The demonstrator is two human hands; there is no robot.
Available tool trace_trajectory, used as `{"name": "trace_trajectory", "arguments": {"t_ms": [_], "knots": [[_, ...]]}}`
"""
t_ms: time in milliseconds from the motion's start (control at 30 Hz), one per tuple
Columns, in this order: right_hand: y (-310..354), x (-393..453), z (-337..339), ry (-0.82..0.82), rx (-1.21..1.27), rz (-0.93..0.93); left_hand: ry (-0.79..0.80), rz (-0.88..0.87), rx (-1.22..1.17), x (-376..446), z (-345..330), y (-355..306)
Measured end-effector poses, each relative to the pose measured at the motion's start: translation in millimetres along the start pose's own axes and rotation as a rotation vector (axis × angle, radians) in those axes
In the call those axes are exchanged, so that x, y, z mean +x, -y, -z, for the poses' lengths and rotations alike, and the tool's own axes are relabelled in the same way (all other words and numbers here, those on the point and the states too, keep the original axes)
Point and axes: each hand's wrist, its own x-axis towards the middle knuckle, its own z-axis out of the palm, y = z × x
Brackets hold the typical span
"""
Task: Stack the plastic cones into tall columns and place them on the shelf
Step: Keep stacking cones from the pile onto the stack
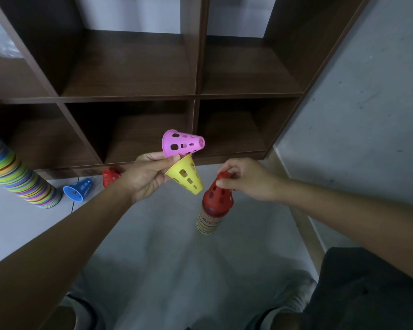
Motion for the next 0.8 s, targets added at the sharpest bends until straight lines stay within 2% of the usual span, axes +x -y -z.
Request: {"name": "trace_trajectory", "arguments": {"t_ms": [133, 300, 467, 700, 800], "knots": [[0, -3, -1, 0.014, -0.040, 0.003, 0.007, -0.002, -0.003, -1, -3, 1], [10, -2, 4, -0.062, 0.034, 0.028, 0.014, -0.006, -0.030, 0, -12, 0], [26, -3, 7, 0.042, 0.222, 0.024, 0.028, -0.035, -0.091, 1, -35, 1], [21, -3, 6, 0.108, 0.305, -0.003, 0.005, -0.075, -0.094, 0, -56, 8], [17, -4, 8, 0.102, 0.261, 0.000, -0.031, -0.106, -0.045, 0, -56, 7]]}}
